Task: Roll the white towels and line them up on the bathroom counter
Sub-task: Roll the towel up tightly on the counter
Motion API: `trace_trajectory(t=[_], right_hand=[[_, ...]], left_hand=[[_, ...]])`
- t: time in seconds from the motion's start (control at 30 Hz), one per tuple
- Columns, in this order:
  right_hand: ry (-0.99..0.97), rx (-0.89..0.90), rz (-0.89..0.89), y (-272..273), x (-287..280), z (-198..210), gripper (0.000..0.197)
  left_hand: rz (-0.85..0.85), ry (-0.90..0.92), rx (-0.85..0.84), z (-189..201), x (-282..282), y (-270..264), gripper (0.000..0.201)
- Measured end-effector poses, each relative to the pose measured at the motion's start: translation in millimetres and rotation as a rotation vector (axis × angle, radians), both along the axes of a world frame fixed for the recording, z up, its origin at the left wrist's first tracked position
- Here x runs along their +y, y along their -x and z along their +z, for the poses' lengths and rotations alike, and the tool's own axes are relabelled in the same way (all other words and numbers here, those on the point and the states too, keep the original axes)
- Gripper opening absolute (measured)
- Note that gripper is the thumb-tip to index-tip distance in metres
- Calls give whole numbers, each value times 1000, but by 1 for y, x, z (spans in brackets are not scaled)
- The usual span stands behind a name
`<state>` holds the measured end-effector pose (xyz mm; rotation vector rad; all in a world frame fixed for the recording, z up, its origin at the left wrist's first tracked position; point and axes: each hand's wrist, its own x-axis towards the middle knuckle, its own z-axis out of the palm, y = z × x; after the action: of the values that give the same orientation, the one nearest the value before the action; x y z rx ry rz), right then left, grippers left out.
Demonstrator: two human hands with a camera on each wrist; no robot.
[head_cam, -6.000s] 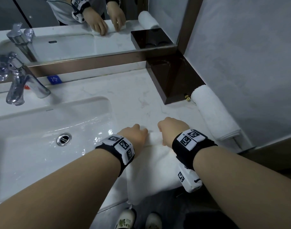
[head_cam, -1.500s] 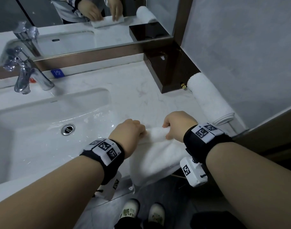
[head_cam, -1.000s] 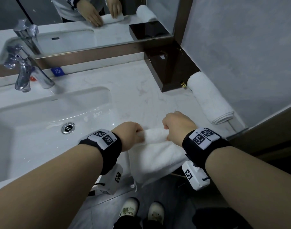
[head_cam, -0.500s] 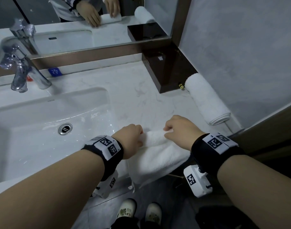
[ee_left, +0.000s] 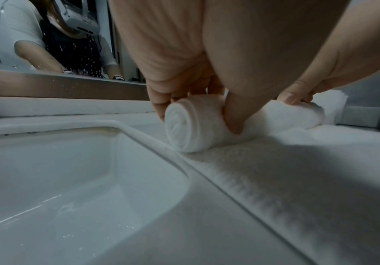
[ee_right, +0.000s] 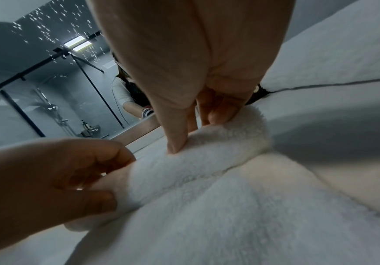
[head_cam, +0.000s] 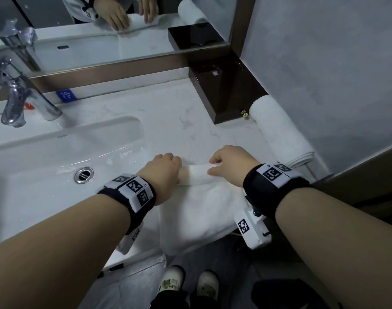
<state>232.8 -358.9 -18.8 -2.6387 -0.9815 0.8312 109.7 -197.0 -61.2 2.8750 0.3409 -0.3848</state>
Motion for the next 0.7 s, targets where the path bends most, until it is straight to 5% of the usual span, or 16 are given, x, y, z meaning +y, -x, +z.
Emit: trace_trajectory(t=[0.47,0.7], right_hand=[[36,-73,39,-40,37,1,40],[-11,39,71,-61,32,4,37]], left_hand=[[114,-18,-22,1,24,-40,27],[92,10,-48,0,29,-45,26]])
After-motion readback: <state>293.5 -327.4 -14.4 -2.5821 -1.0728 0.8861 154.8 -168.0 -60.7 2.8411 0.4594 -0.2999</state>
